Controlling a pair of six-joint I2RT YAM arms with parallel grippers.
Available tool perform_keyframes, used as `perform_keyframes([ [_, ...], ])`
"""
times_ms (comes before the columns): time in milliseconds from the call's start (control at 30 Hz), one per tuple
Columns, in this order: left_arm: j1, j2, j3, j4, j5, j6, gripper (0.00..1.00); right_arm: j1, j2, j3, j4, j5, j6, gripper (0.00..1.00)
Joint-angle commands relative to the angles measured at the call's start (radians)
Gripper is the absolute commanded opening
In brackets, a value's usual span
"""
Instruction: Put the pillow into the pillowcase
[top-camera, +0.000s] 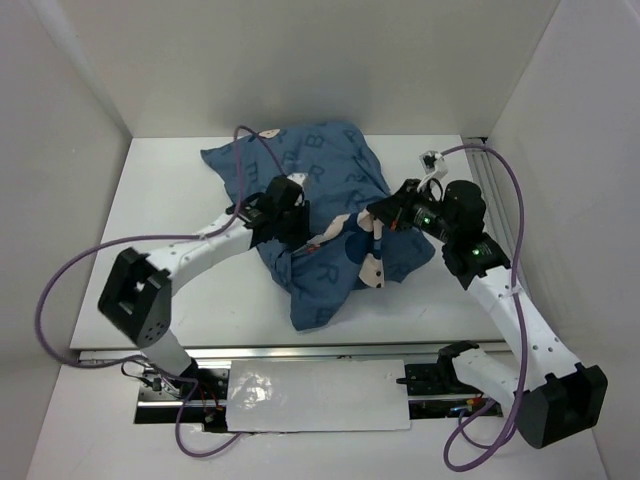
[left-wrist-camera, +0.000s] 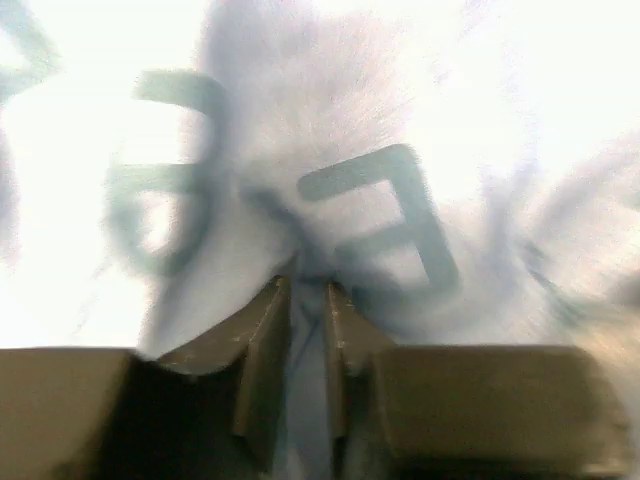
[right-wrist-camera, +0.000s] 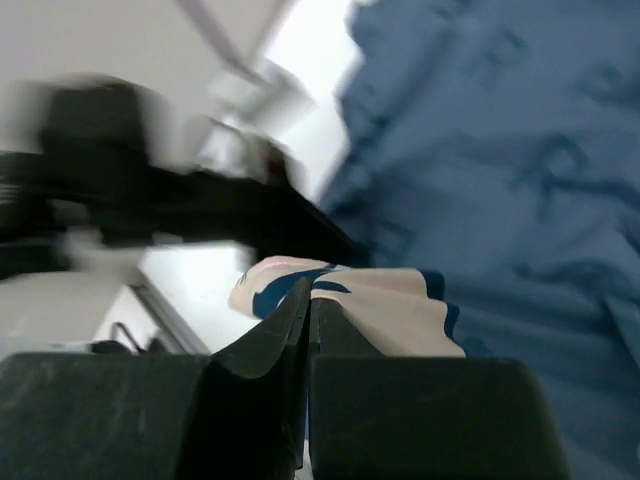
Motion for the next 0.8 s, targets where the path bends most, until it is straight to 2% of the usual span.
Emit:
perform_keyframes([
  [0, 0.007, -0.174, 0.016, 0.007, -0.087, 0.024, 0.41, -0.001, 0.002, -0.054, -0.179, 0.171, -0.092, 0.0],
  [167, 0.007, -0.226, 0.016, -0.007, -0.113, 0.034, 0.56, -0.001, 0.022, -0.223, -0.213, 0.143, -0.114, 0.0],
  [267, -0.003, -0.212, -0.004, -0.007, -0.113, 0.05, 0.56, -0.001, 0.076, -0.289, -0.213, 0.163, -0.105, 0.0],
  [433, -0.086, -0.191, -0.074, -0.016, -0.135, 0.08, 0.59, -0.001, 0.177, -0.321, -0.196, 0.155, -0.114, 0.04],
  [633, -0.162, -0.225, -0.151, -0.04, -0.244, 0.079, 0.6, -0.001, 0.153, -0.331, -0.111, 0.112, -0.114, 0.04],
  [700, -0.177, -0.234, -0.16, -0.04, -0.262, 0.09, 0.59, -0.001, 0.141, -0.321, -0.1, 0.112, -0.114, 0.04],
  [767, -0.178, -0.208, -0.16, -0.05, -0.311, 0.078, 0.53, -0.001, 0.127, -0.311, -0.1, 0.112, -0.114, 0.04],
])
